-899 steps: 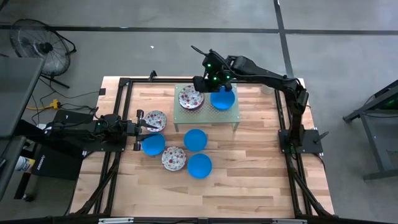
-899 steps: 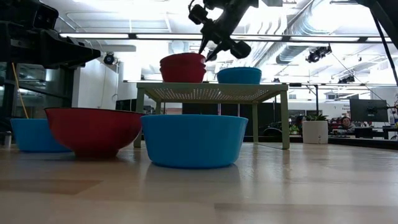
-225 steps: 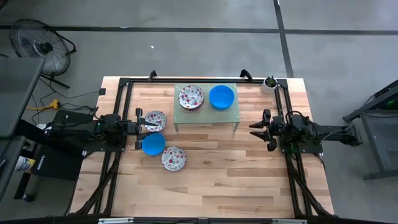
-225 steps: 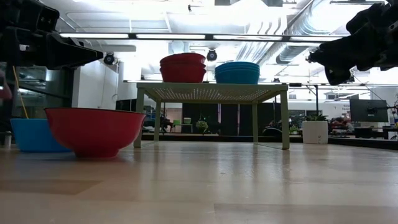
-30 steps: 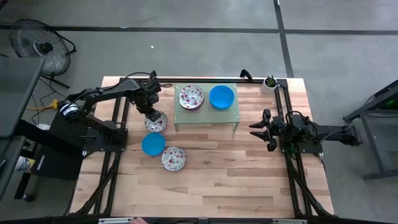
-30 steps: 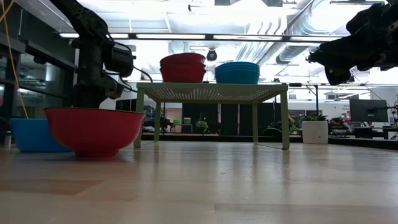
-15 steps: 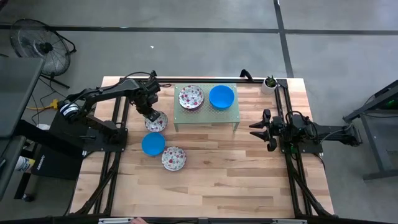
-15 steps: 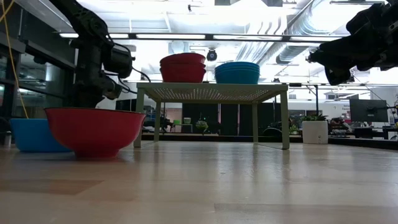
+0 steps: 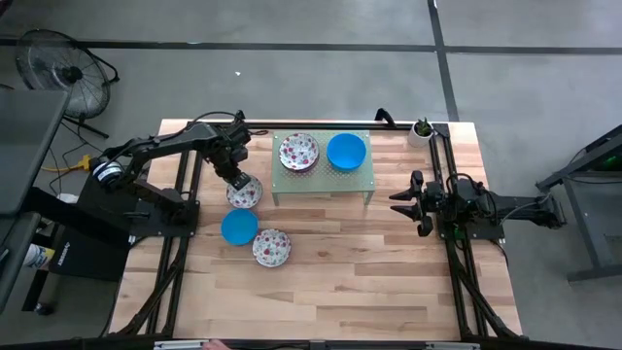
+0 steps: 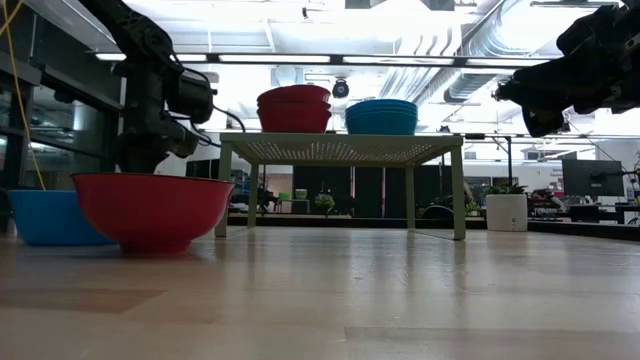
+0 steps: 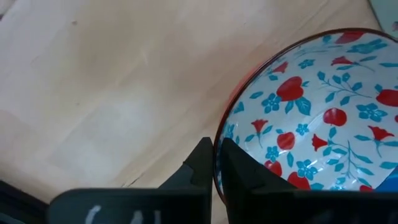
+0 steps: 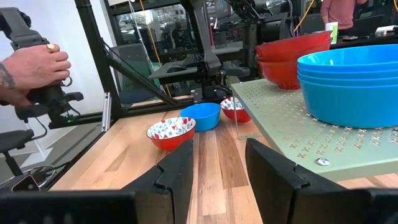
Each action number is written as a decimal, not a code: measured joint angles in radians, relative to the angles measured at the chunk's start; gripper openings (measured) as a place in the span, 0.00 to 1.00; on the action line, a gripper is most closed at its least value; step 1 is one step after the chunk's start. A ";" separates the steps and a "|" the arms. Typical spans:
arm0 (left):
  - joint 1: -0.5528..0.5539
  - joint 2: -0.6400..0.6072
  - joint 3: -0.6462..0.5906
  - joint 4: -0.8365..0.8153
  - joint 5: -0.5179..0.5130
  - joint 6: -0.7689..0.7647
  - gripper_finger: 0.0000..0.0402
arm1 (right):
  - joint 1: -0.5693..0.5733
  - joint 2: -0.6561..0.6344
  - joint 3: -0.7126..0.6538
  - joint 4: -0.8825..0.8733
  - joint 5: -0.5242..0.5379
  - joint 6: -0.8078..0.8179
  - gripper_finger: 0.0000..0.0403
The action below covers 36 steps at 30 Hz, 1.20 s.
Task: Pick & Place Mini bowls
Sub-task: Stack the red patterned bowl on the stacked red patterned bowl on the shelf
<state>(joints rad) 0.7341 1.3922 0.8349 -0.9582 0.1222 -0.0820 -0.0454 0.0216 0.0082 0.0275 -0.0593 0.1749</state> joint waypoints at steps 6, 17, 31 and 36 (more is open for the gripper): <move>0.033 -0.040 -0.003 0.009 0.033 0.023 0.00 | 0.000 0.000 0.000 0.000 0.000 0.000 0.33; 0.073 -0.140 -0.003 -0.023 0.038 0.017 0.00 | 0.000 0.000 0.000 0.000 0.000 0.000 0.33; 0.124 -0.303 -0.003 -0.057 0.147 -0.001 0.00 | 0.000 0.000 0.000 0.000 0.000 0.000 0.33; 0.155 -0.372 -0.003 -0.059 0.194 -0.009 0.00 | 0.000 0.000 0.000 0.000 0.000 0.000 0.33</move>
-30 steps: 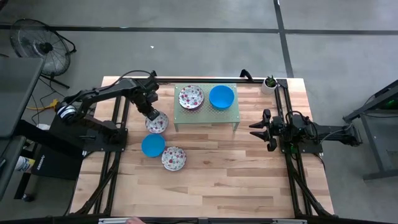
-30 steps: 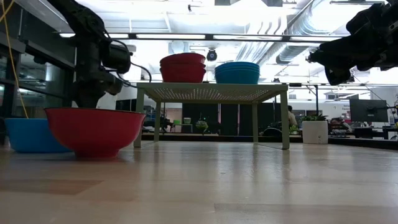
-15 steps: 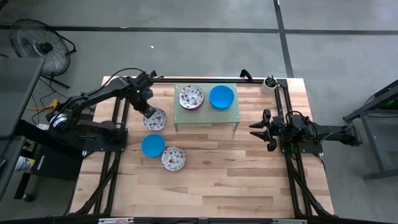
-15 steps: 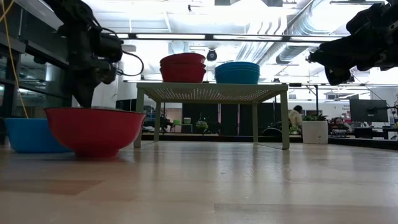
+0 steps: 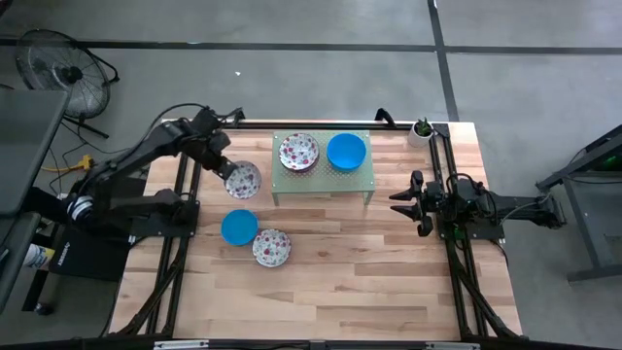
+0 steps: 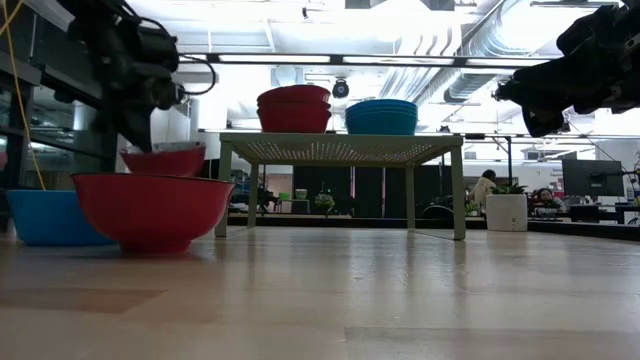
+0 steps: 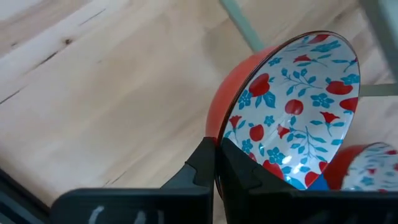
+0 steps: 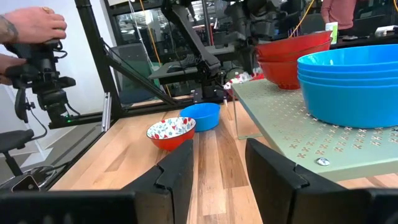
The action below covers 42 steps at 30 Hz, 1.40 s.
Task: Pick & Place Mini bowls
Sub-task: Stack the red patterned bowl on the stacked red patterned bowl on the shelf
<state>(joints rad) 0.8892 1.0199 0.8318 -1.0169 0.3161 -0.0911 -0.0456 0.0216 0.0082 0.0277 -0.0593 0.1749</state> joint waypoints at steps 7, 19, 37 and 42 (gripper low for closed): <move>0.015 -0.066 0.036 -0.016 0.046 -0.023 0.00 | 0.000 0.000 0.000 0.000 0.000 0.000 0.33; 0.014 -0.052 0.297 -0.108 0.080 -0.030 0.00 | 0.000 0.000 0.000 0.000 0.000 0.000 0.33; 0.009 0.286 0.722 -0.142 0.254 0.016 0.00 | 0.000 0.000 0.000 0.000 0.000 0.000 0.33; -0.042 0.399 0.817 -0.143 0.235 0.008 0.00 | 0.000 0.000 0.000 0.000 0.000 0.000 0.33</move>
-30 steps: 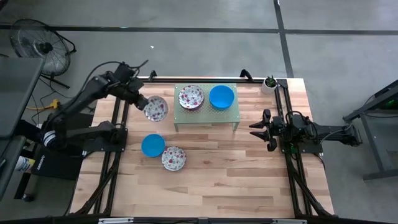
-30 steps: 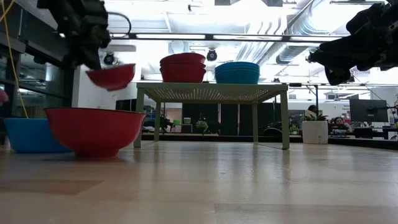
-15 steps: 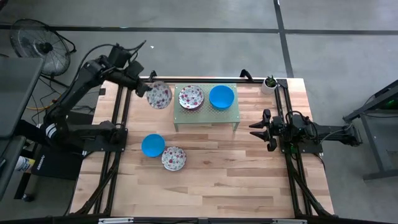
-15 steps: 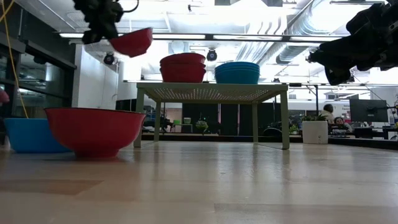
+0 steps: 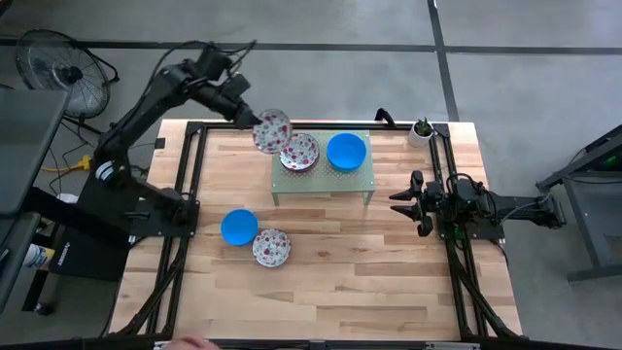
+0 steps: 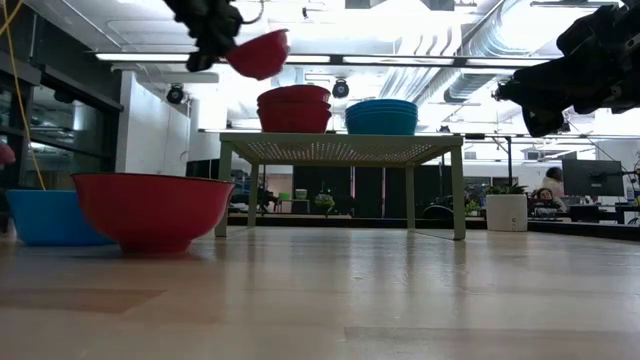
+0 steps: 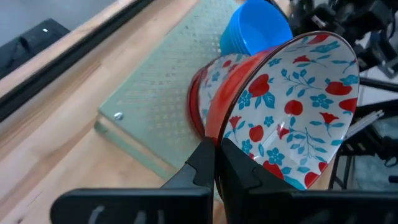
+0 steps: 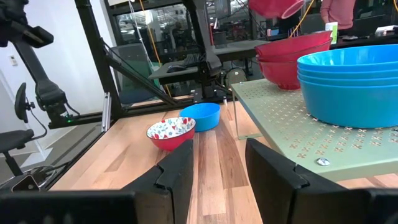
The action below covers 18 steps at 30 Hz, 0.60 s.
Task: Pick & Place Mini bowls
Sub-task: Stack the red patterned bowl on the stacked red patterned bowl on the shelf
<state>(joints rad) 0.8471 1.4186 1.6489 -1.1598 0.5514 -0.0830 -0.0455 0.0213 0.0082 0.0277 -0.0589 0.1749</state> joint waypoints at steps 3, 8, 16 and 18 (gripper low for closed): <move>-0.027 0.051 0.056 -0.014 -0.001 0.000 0.00 | 0.000 0.000 0.000 0.000 0.000 0.000 0.33; -0.057 0.119 0.107 -0.086 -0.006 0.000 0.00 | 0.000 0.000 0.000 0.000 0.000 0.000 0.33; -0.109 0.182 0.129 -0.062 -0.014 -0.044 0.00 | 0.000 0.000 0.000 0.000 0.000 0.000 0.33; -0.117 0.188 0.131 -0.054 -0.013 -0.053 0.00 | 0.000 0.000 0.000 0.000 0.000 0.000 0.33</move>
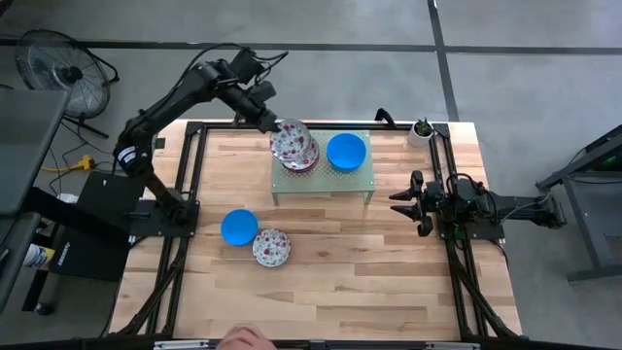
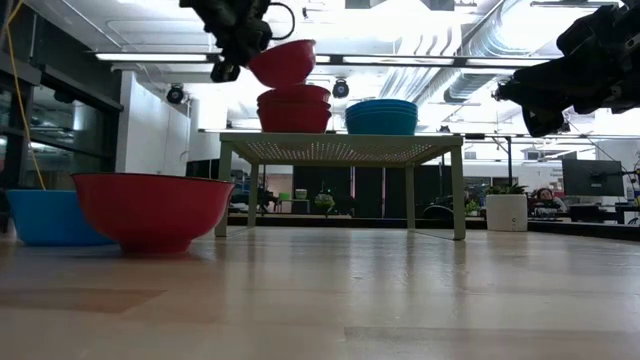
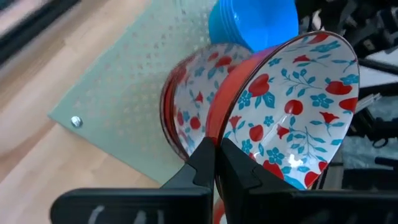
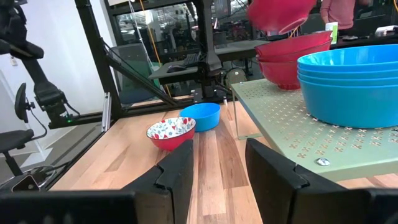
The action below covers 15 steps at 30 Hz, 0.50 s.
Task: Pick & Place Mini bowls
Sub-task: Stack the red patterned bowl on the stacked red patterned bowl on the shelf
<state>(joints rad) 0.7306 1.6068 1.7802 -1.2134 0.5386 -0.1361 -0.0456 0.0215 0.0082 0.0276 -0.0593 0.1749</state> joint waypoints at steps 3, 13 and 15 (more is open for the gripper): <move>-0.005 0.001 -0.001 -0.007 -0.002 -0.001 0.00 | 0.000 0.000 0.000 0.000 0.000 0.000 0.33; -0.058 0.053 -0.001 0.026 -0.066 -0.026 0.00 | 0.000 0.000 0.000 0.000 0.000 0.000 0.33; -0.058 0.057 -0.003 0.029 -0.085 -0.026 0.00 | 0.000 0.000 0.000 0.000 0.000 0.000 0.33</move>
<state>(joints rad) 0.6727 1.6638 1.7769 -1.1839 0.4532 -0.1619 -0.0452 0.0212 0.0082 0.0276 -0.0593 0.1749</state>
